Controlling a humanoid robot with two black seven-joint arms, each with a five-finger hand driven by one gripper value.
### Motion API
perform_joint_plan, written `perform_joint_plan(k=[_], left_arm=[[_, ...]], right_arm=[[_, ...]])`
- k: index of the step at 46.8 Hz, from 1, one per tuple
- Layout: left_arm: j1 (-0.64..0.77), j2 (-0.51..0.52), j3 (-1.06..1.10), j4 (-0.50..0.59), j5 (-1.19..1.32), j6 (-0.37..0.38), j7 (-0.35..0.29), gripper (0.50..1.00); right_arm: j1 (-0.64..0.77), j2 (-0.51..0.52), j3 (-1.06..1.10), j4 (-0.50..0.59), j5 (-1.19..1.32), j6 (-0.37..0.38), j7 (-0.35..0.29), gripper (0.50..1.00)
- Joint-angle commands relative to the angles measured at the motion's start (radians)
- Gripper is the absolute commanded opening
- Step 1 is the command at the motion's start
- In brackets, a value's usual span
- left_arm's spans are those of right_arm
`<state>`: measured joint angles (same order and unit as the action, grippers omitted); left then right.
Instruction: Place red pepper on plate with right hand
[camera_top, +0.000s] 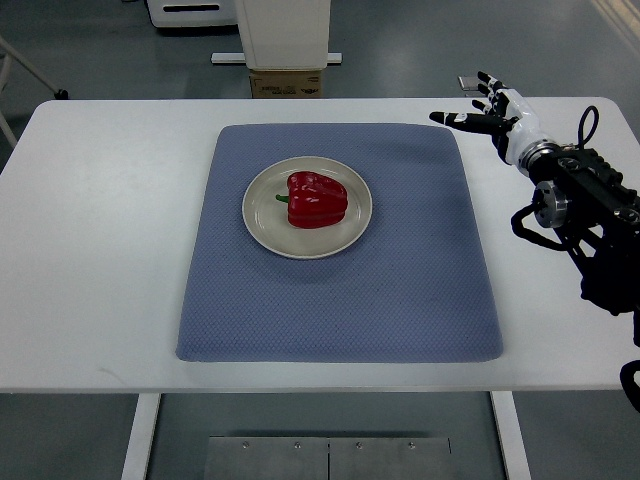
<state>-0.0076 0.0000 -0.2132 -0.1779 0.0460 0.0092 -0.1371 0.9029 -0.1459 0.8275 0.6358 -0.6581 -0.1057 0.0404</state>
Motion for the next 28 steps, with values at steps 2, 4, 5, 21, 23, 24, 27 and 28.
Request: perform_joint_plan(k=[2, 4, 5, 21, 23, 24, 27, 28], left_arm=[[0.000, 0.000, 0.000, 0.000, 0.000, 0.000, 0.001, 1.000], [0.000, 0.000, 0.000, 0.000, 0.000, 0.000, 0.001, 1.000], [0.000, 0.000, 0.000, 0.000, 0.000, 0.000, 0.001, 1.000], [0.000, 0.000, 0.000, 0.000, 0.000, 0.000, -0.001, 1.000], [0.000, 0.000, 0.000, 0.000, 0.000, 0.000, -0.001, 1.000], [0.000, 0.000, 0.000, 0.000, 0.000, 0.000, 0.001, 1.000], [0.000, 0.000, 0.000, 0.000, 0.000, 0.000, 0.001, 1.000], [0.000, 0.000, 0.000, 0.000, 0.000, 0.000, 0.001, 1.000]], right_arm=[[-0.016, -0.001, 0.016, 0.001, 0.012, 0.001, 0.050, 1.000], [-0.024, -0.003, 0.024, 0.001, 0.032, 0.001, 0.067, 1.000], [-0.025, -0.003, 0.028, 0.001, 0.046, 0.001, 0.075, 1.000], [-0.064, 0.014, 0.033, -0.001, 0.160, -0.006, 0.157, 1.000], [-0.064, 0.022, 0.033, 0.001, 0.161, -0.006, 0.159, 1.000], [-0.064, 0.023, 0.033, 0.001, 0.164, -0.005, 0.161, 1.000], [-0.064, 0.025, 0.033, 0.002, 0.176, -0.005, 0.161, 1.000], [-0.065, 0.025, 0.033, 0.002, 0.178, -0.006, 0.162, 1.000]])
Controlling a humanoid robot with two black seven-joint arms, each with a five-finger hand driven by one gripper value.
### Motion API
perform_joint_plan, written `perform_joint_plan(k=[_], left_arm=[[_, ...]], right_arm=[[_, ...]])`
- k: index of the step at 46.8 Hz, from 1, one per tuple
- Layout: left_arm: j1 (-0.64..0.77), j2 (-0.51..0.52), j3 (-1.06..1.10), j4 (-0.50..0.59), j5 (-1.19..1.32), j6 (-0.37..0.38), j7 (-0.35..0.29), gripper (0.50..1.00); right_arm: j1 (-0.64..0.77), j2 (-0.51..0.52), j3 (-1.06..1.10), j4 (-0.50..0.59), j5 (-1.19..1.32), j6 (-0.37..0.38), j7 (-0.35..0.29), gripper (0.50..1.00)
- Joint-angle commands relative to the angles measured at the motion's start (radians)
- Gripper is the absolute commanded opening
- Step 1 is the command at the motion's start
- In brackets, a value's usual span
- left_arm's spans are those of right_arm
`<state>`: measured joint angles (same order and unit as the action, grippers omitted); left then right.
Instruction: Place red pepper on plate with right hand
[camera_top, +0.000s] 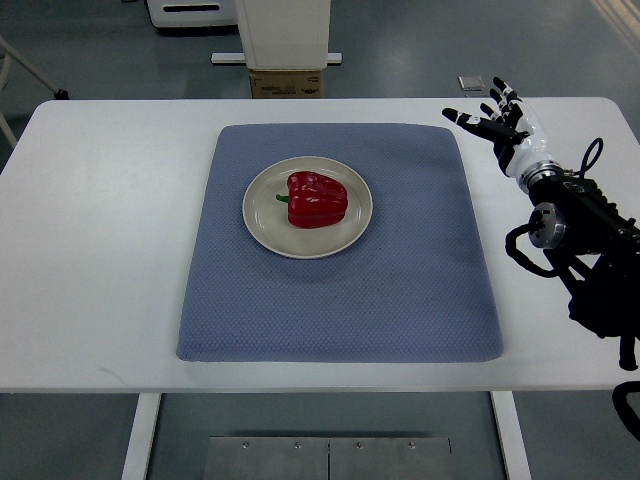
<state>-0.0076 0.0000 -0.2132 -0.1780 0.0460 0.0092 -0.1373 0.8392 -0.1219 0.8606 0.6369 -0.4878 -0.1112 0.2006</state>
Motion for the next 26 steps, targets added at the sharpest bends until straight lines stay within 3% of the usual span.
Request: perform_joint_plan(k=[1, 26], left_arm=[[0.000, 0.000, 0.000, 0.000, 0.000, 0.000, 0.001, 1.000], [0.000, 0.000, 0.000, 0.000, 0.000, 0.000, 0.001, 1.000]], right_arm=[[-0.002, 0.001, 0.000, 0.001, 0.009, -0.001, 0.003, 1.000], [-0.012, 0.001, -0.003, 0.001, 0.011, -0.001, 0.005, 1.000]])
